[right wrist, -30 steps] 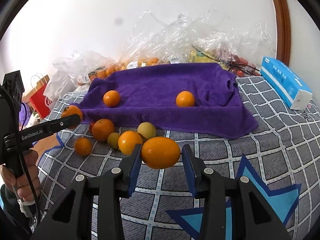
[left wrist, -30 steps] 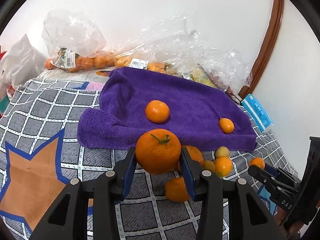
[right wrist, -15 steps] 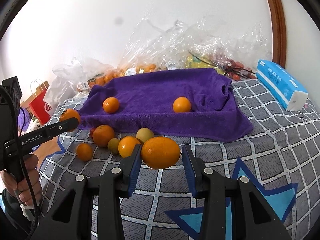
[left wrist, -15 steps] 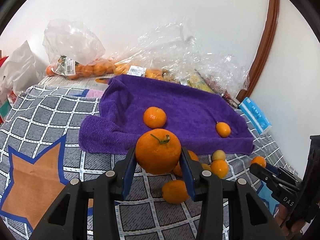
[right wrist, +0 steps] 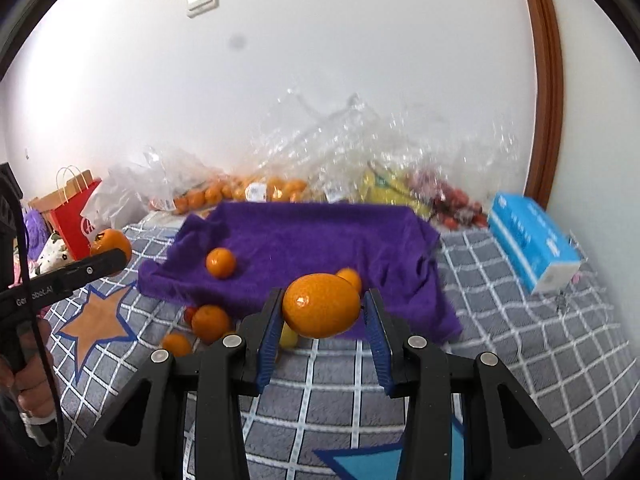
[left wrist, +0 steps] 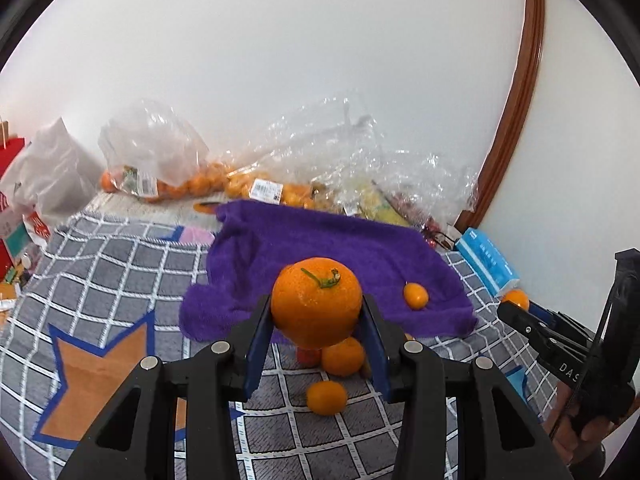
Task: Organize fruits
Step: 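Lift both held oranges and carry them over the purple towel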
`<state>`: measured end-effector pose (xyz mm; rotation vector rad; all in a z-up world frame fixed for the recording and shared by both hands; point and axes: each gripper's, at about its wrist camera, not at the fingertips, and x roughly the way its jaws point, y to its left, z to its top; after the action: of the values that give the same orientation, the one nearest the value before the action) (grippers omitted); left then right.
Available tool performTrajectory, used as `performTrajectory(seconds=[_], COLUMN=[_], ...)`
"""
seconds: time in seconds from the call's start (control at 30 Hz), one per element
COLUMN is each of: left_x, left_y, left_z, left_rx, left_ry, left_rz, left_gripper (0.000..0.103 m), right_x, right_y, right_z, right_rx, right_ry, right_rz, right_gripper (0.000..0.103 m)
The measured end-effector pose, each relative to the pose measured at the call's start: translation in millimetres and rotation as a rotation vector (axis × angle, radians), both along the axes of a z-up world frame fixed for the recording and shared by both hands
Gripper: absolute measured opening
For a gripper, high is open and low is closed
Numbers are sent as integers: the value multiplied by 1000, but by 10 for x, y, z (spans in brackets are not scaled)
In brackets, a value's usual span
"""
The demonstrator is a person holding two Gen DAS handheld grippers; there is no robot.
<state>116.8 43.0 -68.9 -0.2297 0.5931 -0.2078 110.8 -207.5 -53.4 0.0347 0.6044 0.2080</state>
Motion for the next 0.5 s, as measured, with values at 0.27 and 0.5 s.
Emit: performTrajectory(seconds=[0.27,0.5], left_x=[82,200], left_y=[71,54], left_z=[292,458], left_rx=[-3,21], left_ry=[-13,-21], left_rz=[46,82], left_gripper=[41,41], right_x=[44,89], right_y=[72,69], right_z=[256,469], right_rx=[-9,9], right_ry=[-38,-75], right_rz=[2,-3], right_gripper=[40,40])
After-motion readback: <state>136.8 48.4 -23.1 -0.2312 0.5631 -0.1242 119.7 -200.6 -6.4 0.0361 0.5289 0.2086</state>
